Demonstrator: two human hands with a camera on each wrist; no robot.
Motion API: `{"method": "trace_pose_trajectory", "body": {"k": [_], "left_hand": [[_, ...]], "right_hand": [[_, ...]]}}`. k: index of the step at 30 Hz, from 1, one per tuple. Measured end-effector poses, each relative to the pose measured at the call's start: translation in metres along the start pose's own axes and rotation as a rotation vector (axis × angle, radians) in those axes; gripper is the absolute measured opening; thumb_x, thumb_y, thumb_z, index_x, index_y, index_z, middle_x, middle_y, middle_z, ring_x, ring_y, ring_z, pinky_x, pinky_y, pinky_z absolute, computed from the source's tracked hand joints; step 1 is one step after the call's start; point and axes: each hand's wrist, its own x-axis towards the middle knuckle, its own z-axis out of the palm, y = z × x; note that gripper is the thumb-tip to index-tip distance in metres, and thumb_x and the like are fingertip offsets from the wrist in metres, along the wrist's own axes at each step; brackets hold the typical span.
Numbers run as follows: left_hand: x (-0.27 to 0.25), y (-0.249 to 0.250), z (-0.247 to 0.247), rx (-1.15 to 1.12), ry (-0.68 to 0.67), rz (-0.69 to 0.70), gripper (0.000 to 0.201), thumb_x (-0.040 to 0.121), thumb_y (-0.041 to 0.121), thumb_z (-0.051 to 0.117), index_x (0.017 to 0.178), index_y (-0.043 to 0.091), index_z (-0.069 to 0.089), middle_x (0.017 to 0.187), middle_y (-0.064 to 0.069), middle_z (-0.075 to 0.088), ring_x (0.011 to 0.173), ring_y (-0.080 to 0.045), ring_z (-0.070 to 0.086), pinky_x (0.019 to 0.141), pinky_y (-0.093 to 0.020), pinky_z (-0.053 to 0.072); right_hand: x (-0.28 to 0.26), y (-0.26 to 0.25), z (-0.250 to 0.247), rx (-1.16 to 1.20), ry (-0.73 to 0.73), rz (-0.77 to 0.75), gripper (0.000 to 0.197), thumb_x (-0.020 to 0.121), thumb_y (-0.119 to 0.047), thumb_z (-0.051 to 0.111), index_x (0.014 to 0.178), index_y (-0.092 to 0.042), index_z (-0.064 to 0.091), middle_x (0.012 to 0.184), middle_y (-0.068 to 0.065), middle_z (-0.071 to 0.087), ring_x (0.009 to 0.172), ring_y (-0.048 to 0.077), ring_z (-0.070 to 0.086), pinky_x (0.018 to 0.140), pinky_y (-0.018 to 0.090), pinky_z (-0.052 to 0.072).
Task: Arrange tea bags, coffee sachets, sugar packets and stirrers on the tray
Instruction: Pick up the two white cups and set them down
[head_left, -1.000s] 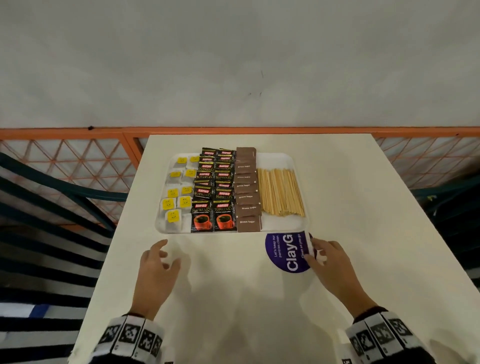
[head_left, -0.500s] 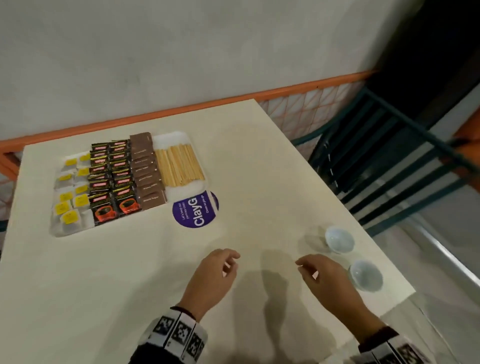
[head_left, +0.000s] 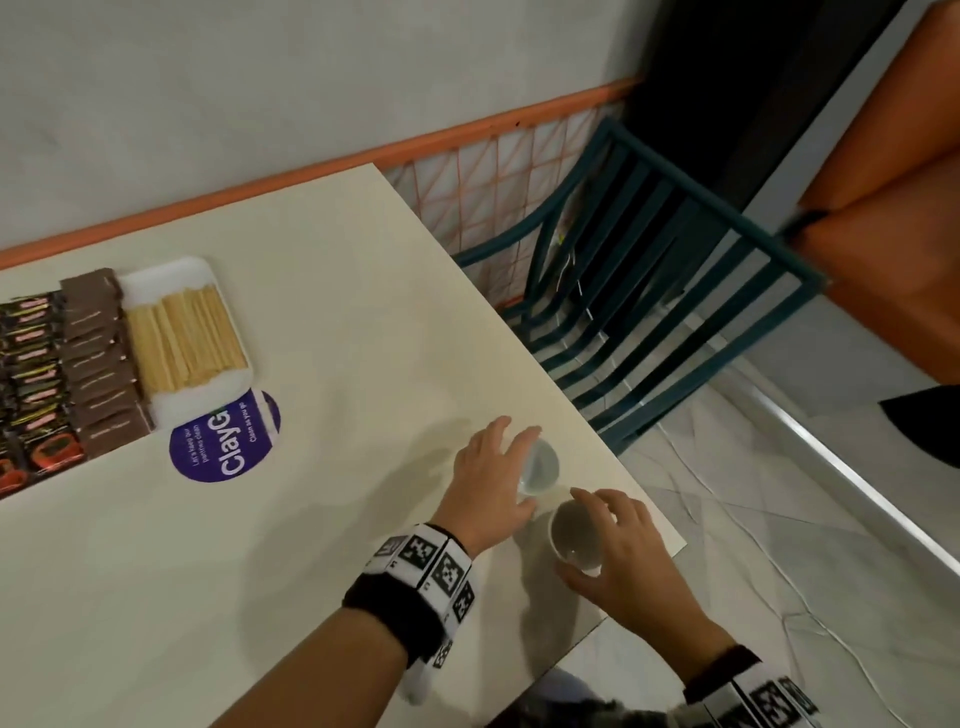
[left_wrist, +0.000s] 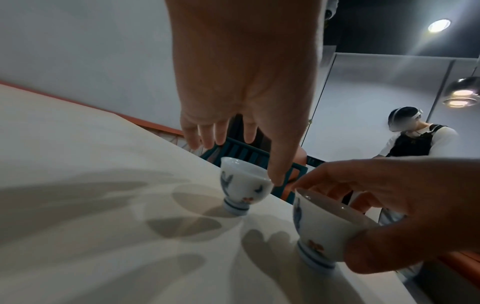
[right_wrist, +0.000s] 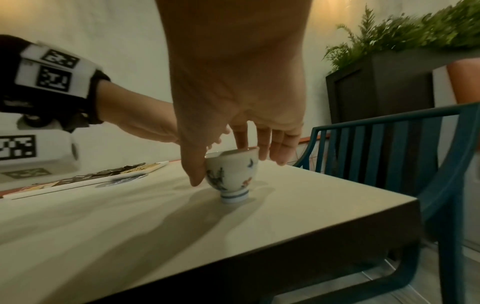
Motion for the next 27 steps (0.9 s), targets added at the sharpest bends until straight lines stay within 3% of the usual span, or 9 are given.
{"method": "trace_pose_trajectory", "body": {"k": [4, 8, 12, 17, 22, 27], "left_hand": [[0.012, 0.006, 0.009, 0.050, -0.044, -0.054, 0.080, 0.084, 0.038, 0.063, 0.147, 0.024, 0.015, 0.152, -0.004, 0.019, 0.138, -0.023, 0.023, 0.112, -0.038, 0.021], [0.017, 0.005, 0.010, 0.027, -0.022, -0.112, 0.079, 0.084, 0.043, 0.062, 0.146, 0.021, 0.018, 0.147, -0.001, 0.031, 0.132, -0.020, 0.034, 0.108, -0.036, 0.026], [0.009, -0.001, 0.002, -0.065, 0.037, -0.187, 0.077, 0.084, 0.040, 0.061, 0.146, 0.019, 0.021, 0.145, -0.001, 0.032, 0.129, -0.020, 0.036, 0.107, -0.033, 0.032], [-0.024, -0.030, -0.020, -0.169, 0.193, -0.359, 0.076, 0.085, 0.040, 0.061, 0.146, 0.018, 0.022, 0.145, 0.000, 0.030, 0.130, -0.019, 0.033, 0.106, -0.025, 0.029], [-0.061, -0.069, -0.047, -0.250, 0.386, -0.545, 0.077, 0.081, 0.035, 0.066, 0.144, 0.016, 0.027, 0.140, 0.000, 0.033, 0.126, -0.016, 0.036, 0.100, -0.017, 0.027], [-0.071, -0.108, -0.073, -0.328, 0.507, -0.609, 0.068, 0.075, 0.027, 0.073, 0.135, 0.016, 0.041, 0.123, 0.005, 0.033, 0.108, -0.009, 0.042, 0.086, -0.004, 0.028]], "right_hand": [[0.006, 0.012, -0.003, 0.026, -0.085, -0.106, 0.080, 0.075, -0.052, 0.067, 0.141, -0.031, 0.027, 0.139, -0.006, 0.039, 0.120, 0.010, 0.041, 0.093, 0.014, 0.038], [0.017, 0.021, -0.016, 0.060, -0.177, -0.164, 0.080, 0.075, -0.054, 0.066, 0.140, -0.036, 0.024, 0.140, -0.011, 0.035, 0.119, 0.006, 0.038, 0.089, 0.009, 0.036], [0.037, 0.024, -0.033, 0.086, -0.234, -0.213, 0.079, 0.074, -0.054, 0.067, 0.139, -0.039, 0.025, 0.140, -0.014, 0.034, 0.120, 0.004, 0.037, 0.097, 0.014, 0.039], [0.071, 0.009, -0.050, 0.036, -0.254, -0.355, 0.083, 0.071, -0.062, 0.063, 0.139, -0.038, 0.021, 0.138, -0.017, 0.032, 0.110, -0.001, 0.033, 0.098, 0.017, 0.038], [0.118, -0.033, -0.062, 0.010, -0.288, -0.525, 0.100, 0.056, -0.086, 0.034, 0.139, -0.032, 0.024, 0.121, -0.020, 0.030, 0.109, 0.000, 0.036, 0.093, 0.012, 0.032], [0.177, -0.089, -0.064, 0.069, -0.305, -0.594, 0.106, 0.048, -0.094, 0.036, 0.135, -0.035, 0.030, 0.118, -0.016, 0.035, 0.109, 0.006, 0.042, 0.097, 0.020, 0.037]]}}
